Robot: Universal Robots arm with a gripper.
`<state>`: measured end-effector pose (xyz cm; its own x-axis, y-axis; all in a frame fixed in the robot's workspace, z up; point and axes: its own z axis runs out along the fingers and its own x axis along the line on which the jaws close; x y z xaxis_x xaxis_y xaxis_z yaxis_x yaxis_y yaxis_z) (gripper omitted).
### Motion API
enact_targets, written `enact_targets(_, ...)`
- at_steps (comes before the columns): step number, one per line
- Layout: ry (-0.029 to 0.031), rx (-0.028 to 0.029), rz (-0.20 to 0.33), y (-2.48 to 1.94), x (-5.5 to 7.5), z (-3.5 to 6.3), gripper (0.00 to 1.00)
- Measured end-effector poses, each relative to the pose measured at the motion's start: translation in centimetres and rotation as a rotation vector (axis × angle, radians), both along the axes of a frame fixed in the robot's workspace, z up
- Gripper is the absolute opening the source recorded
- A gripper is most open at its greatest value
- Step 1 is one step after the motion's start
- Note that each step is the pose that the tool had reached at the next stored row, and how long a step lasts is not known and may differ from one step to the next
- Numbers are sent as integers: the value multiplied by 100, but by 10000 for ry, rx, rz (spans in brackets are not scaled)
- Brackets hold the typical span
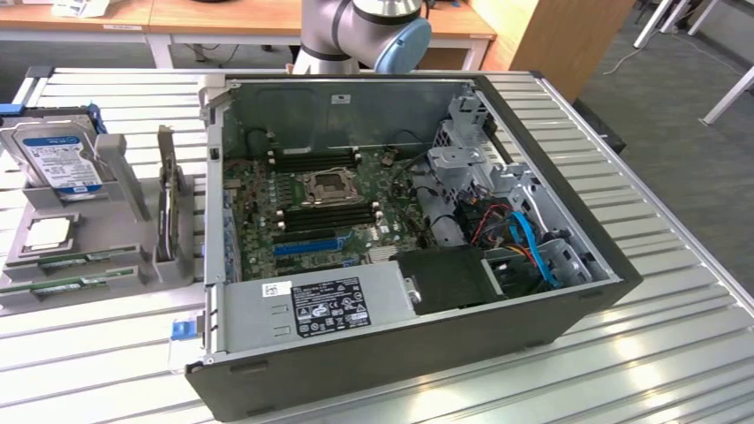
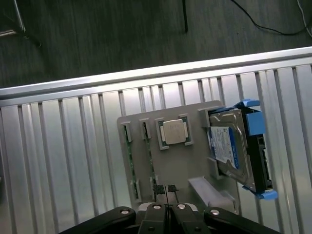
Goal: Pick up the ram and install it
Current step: 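Pick up the ram and move it above insertion slot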
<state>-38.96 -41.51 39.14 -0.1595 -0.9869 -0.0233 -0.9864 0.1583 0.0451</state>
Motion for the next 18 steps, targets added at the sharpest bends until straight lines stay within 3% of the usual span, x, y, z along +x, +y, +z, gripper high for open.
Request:
enact_targets(13,0,0,1710,0,0,-1,10)
enact_targets(18,0,0,1801,0,0,-2,10)
